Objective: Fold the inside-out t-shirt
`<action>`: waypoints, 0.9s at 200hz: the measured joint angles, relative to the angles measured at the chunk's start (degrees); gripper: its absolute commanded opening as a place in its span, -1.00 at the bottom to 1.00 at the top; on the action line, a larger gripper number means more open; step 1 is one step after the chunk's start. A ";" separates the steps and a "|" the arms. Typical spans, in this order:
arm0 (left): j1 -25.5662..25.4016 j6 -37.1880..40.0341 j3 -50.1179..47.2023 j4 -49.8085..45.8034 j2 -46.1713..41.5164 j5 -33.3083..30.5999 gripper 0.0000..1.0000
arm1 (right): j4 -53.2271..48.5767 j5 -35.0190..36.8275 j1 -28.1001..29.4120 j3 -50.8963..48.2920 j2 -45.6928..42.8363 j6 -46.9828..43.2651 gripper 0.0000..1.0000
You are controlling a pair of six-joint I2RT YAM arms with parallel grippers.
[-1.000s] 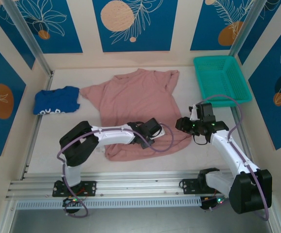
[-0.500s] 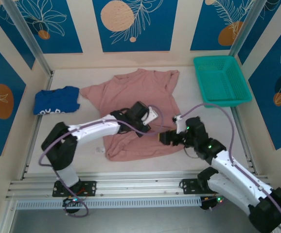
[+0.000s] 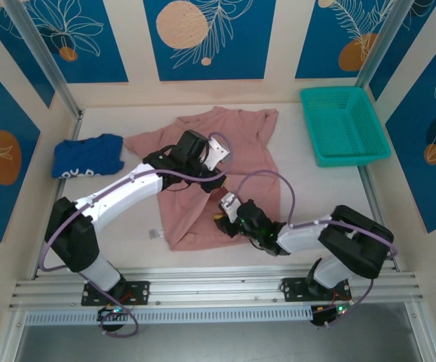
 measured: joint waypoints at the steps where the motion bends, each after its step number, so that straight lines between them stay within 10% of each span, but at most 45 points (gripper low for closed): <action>1: 0.00 0.00 0.04 -0.07 0.00 0.02 -1.00 | 0.13 0.15 0.02 0.09 0.20 -0.13 -0.32; 180: -0.81 -2.97 13.22 -6.62 -5.18 12.31 -1.00 | 1.57 16.76 -4.20 18.34 17.97 -0.98 -0.35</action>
